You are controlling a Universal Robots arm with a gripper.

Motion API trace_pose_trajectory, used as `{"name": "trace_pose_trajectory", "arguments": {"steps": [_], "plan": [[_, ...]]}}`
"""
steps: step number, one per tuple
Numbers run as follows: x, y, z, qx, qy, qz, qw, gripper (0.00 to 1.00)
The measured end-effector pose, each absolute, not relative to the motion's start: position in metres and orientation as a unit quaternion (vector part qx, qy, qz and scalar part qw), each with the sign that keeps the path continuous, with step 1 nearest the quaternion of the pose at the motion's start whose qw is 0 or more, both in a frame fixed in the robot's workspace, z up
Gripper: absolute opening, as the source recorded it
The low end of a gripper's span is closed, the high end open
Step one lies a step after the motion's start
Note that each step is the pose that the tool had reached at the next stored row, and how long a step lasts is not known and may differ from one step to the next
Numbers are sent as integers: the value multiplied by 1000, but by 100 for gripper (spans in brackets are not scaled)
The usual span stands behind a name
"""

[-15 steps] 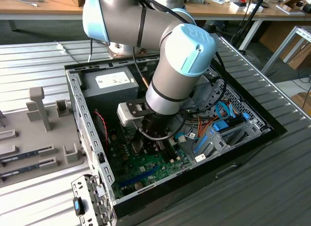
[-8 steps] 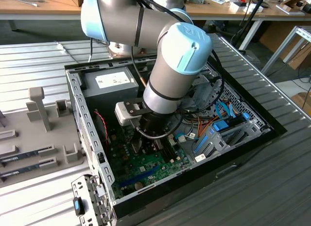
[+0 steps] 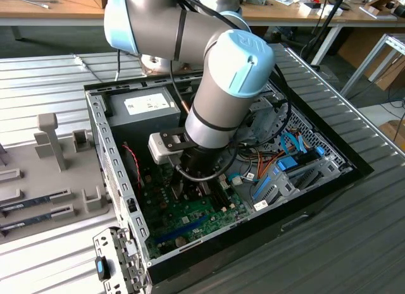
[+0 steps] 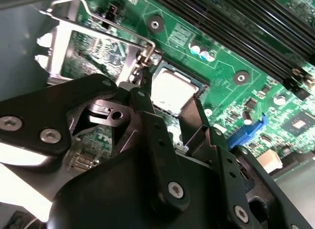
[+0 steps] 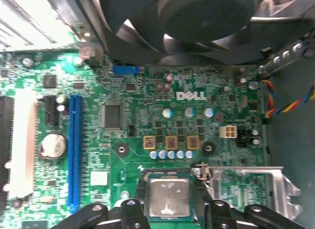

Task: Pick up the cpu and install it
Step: 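Close the cpu cover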

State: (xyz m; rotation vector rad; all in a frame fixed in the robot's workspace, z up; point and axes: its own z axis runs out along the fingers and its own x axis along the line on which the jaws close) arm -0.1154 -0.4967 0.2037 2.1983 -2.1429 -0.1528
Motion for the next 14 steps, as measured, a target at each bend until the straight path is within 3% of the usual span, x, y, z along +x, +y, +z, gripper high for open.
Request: {"name": "trace_pose_trajectory", "arguments": {"steps": [7, 10, 14], "plan": [[-115, -497, 204, 715, -697, -50, 33, 50], [-115, -497, 204, 715, -697, -50, 33, 39], [-115, -497, 204, 715, -697, -50, 33, 39]]}}
